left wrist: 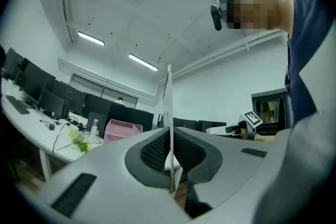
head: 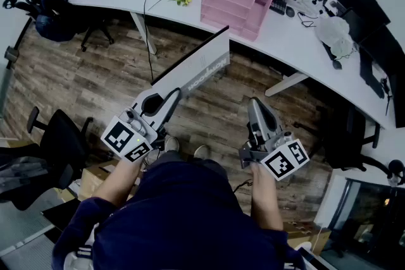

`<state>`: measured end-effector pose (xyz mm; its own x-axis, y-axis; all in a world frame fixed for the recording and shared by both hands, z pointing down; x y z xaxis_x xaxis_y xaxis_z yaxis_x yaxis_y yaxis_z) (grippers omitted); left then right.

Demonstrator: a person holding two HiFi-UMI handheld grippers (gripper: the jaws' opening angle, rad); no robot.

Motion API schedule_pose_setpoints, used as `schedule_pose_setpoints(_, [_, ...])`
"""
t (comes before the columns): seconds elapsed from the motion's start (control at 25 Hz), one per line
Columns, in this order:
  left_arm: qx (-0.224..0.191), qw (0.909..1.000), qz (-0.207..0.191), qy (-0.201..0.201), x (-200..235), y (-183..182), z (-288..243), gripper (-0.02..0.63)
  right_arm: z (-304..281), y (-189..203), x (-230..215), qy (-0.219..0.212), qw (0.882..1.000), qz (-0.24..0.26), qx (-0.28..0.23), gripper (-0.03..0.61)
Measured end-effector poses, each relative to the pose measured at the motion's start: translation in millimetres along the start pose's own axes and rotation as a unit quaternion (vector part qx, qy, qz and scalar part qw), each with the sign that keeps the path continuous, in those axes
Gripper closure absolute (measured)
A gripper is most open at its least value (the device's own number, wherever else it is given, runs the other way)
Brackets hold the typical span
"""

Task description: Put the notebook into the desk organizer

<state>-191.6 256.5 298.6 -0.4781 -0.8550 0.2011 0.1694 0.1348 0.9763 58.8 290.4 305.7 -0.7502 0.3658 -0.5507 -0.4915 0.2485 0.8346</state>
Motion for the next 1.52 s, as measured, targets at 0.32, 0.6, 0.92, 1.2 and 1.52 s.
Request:
schedule_pose_setpoints(0.32, [-0.003,1.0000,-0.001,-0.001,-6,1,0,0.580,4,0,0,-0.002,1.000,0.000,0.001,0.577])
schedule_pose_setpoints(0.6, [-0.002,1.0000,-0.001,-0.006,-9,2,3,0.580,5,1,0,-0.002,1.000,0.011,0.004,0.577])
schedule_pose_setpoints(0.92, [0.000,1.0000,-0.004,-0.009,-19,6,-7,0.580,13,-2,-11,-0.002,1.000,0.003,0.006,0.575])
schedule_pose_setpoints(1.2, [0.004,0.9999,-0.008,-0.011,-28,10,-22,0.580,21,-7,-27,-0.004,1.000,-0.001,0.003,0.575])
schedule_pose_setpoints(1.52, [0.012,0.9997,-0.013,-0.019,-31,15,-43,0.580,22,-12,-49,-0.007,1.000,-0.012,0.007,0.575])
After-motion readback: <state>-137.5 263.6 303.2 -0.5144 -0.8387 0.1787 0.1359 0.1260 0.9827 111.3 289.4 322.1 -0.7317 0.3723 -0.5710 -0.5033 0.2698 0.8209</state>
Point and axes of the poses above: the fingertips, and each gripper's own axes: z backward along the fingers, x to its left, y out of its underside, the point moved 5 cm from there along z, backward along the fingers, and after that the axes turned 5 degrees about y, right-handed, at the moved point
